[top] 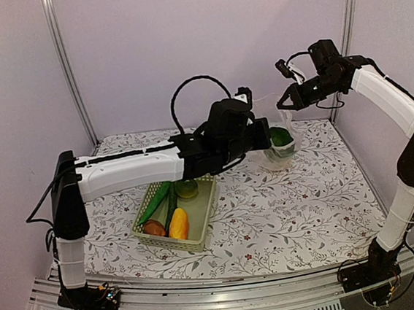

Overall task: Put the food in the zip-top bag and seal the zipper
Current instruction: Adjust the fake vegetable at the center of the board.

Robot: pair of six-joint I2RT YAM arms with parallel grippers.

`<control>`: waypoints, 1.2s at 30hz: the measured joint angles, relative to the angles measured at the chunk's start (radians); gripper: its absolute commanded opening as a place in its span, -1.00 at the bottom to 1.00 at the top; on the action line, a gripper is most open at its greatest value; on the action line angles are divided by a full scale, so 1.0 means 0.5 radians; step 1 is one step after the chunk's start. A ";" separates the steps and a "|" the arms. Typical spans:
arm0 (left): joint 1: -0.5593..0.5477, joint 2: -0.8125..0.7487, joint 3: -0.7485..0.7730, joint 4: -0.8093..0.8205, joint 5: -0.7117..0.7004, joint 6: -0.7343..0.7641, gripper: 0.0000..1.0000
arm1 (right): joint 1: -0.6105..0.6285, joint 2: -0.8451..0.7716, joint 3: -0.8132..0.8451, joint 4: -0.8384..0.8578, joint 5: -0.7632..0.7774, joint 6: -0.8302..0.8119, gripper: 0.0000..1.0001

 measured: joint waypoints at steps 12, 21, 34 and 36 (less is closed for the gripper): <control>-0.035 -0.029 0.299 0.174 -0.036 0.240 -1.00 | -0.014 -0.011 0.259 -0.016 0.246 -0.023 -1.00; -0.005 0.066 0.288 0.186 -0.089 0.299 -0.30 | -0.030 -0.047 0.253 0.025 0.311 -0.051 -1.00; -0.003 -0.192 -0.397 0.361 -0.108 0.407 0.19 | -0.030 -0.051 -0.153 0.141 0.175 -0.062 -1.00; -0.003 -0.323 -0.605 0.409 -0.137 0.462 0.22 | -0.027 -0.051 -0.183 0.147 0.136 -0.062 -1.00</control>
